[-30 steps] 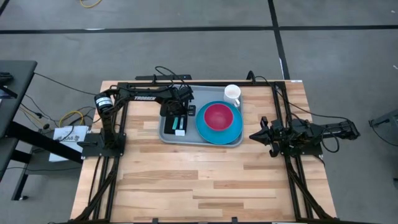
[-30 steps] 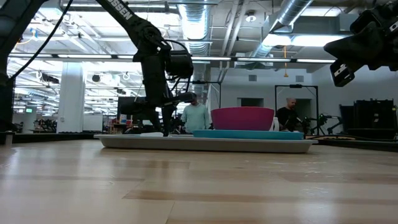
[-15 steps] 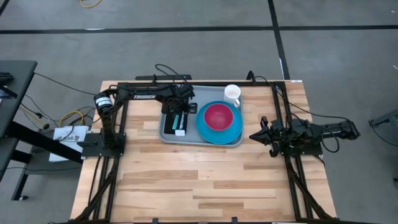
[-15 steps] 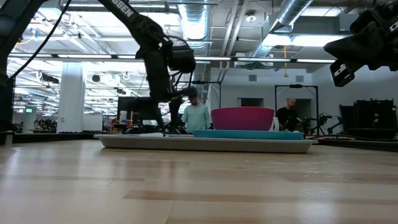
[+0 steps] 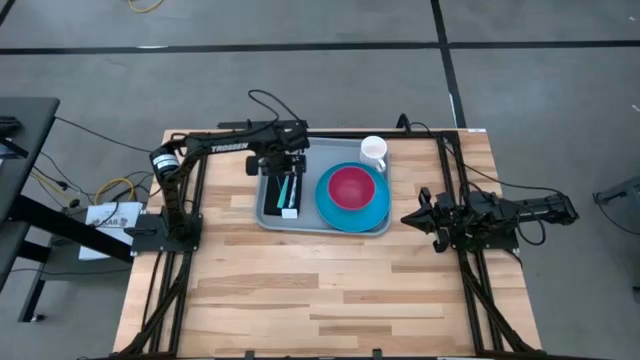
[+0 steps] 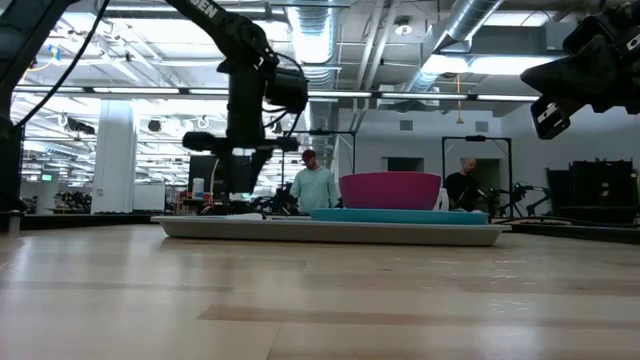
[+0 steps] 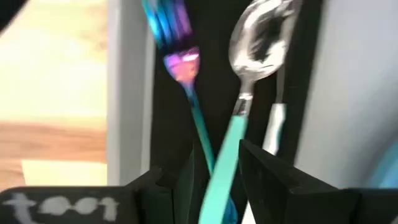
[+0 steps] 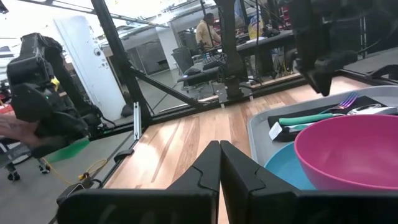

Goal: Set up tray
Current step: Adjust the blue fork on top of the black napkin

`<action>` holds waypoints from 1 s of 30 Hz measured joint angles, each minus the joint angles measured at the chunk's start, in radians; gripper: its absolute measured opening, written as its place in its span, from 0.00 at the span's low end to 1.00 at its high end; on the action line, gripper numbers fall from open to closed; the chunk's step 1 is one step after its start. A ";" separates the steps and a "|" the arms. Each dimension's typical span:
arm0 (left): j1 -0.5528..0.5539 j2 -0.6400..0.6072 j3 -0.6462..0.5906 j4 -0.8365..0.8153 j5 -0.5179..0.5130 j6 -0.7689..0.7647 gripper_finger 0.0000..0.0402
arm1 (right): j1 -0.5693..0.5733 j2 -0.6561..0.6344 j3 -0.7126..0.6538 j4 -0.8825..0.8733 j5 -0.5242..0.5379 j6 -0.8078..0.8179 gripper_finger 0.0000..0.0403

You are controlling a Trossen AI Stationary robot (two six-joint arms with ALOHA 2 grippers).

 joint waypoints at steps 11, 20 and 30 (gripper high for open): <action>0.008 0.037 -0.017 0.035 -0.003 -0.116 0.28 | 0.000 0.000 0.000 0.000 0.000 0.000 0.00; 0.008 0.113 -0.017 0.037 0.015 -0.168 0.28 | 0.000 0.000 0.000 0.000 0.000 0.000 0.00; 0.015 0.122 -0.017 0.029 -0.004 -0.212 0.28 | 0.000 0.000 0.000 0.000 0.000 0.000 0.00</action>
